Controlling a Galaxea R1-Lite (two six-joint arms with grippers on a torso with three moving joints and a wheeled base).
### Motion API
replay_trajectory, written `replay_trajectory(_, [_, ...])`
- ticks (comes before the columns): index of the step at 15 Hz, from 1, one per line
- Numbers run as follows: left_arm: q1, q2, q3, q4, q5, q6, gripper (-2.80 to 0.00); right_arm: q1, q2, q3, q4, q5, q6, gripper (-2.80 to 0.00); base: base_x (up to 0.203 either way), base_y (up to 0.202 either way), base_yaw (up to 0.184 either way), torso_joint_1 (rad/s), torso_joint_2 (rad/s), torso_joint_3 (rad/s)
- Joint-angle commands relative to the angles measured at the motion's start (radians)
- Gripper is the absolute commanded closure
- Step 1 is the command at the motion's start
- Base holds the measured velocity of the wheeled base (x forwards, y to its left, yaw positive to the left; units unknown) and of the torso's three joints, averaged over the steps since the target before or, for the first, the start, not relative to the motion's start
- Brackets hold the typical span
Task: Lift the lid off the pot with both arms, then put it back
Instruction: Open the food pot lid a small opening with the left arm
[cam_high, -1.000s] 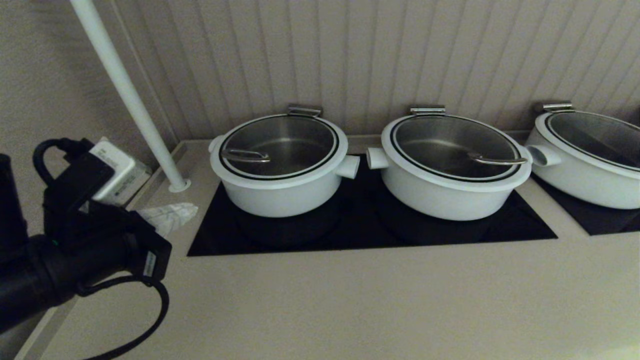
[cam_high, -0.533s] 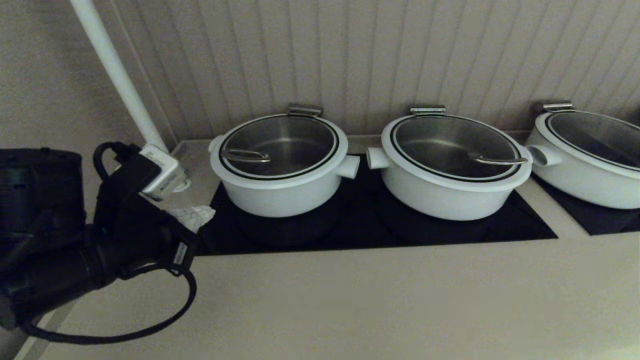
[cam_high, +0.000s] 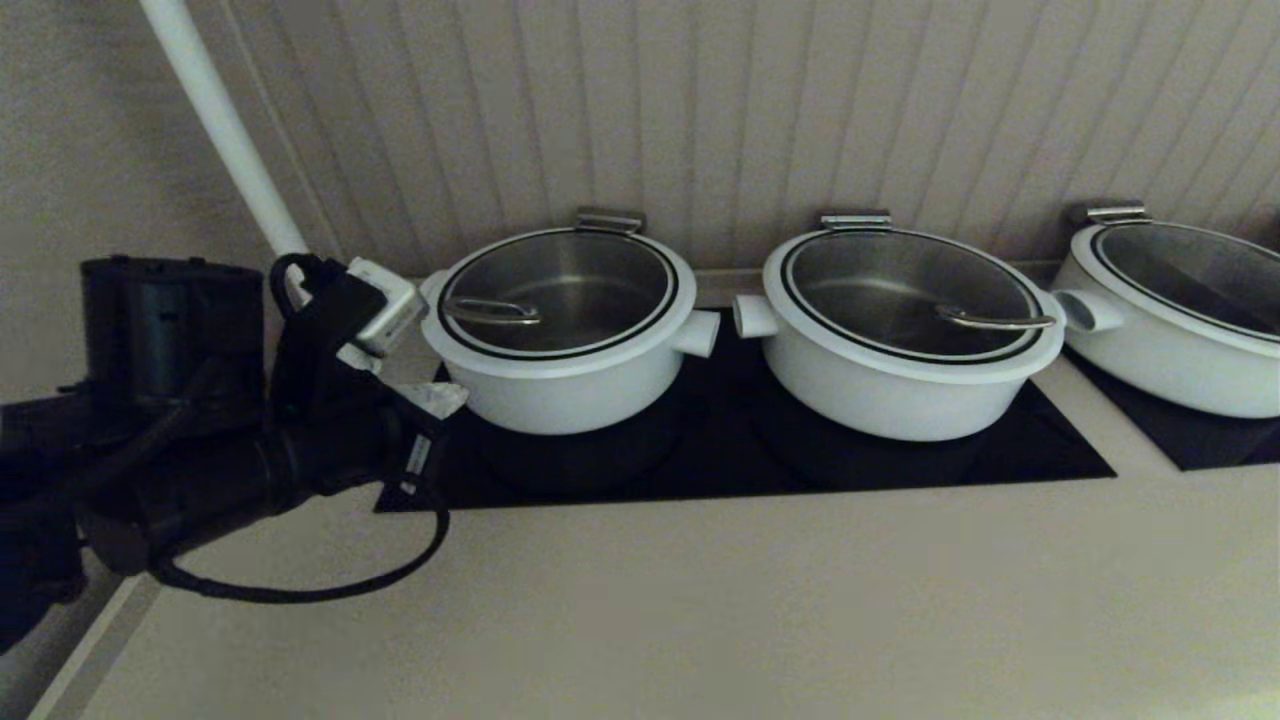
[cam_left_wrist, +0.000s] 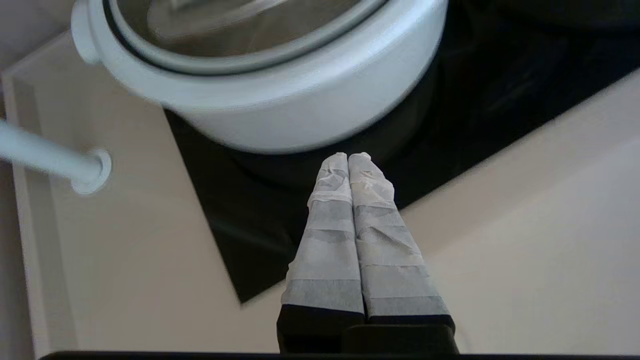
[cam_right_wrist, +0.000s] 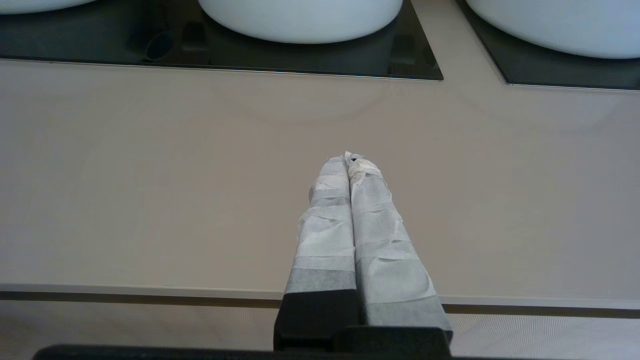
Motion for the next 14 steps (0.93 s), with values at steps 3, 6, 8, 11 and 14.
replay_trajectory(3, [0.0,0.129,-0.019,-0.166,0.02,0.003,0.0,0.0,0.001,0.0,0.001,0.0,0.0,0.0,0.0,0.0,0.0,0.0,0.0,0.0])
replay_trajectory(6, [0.0,0.159,-0.059,-0.172,0.021,0.003,0.0,0.0,0.001,0.0,0.001,0.0,0.0,0.0,0.0,0.0,0.0,0.0,0.0,0.0])
replay_trajectory(8, [0.001,0.179,-0.08,-0.172,0.021,0.002,0.0,0.0,0.001,0.0,0.001,0.0,0.0,0.0,0.0,0.0,0.0,0.0,0.0,0.0])
replay_trajectory(11, [0.004,0.204,-0.115,-0.172,0.023,0.002,0.0,0.0,0.001,0.0,0.001,0.0,0.0,0.0,0.0,0.0,0.0,0.0,0.0,0.0])
replay_trajectory(14, [0.009,0.221,-0.127,-0.172,0.023,0.0,0.0,0.0,0.001,0.0,0.0,0.0,0.0,0.0,0.0,0.0,0.0,0.0,0.0,0.0])
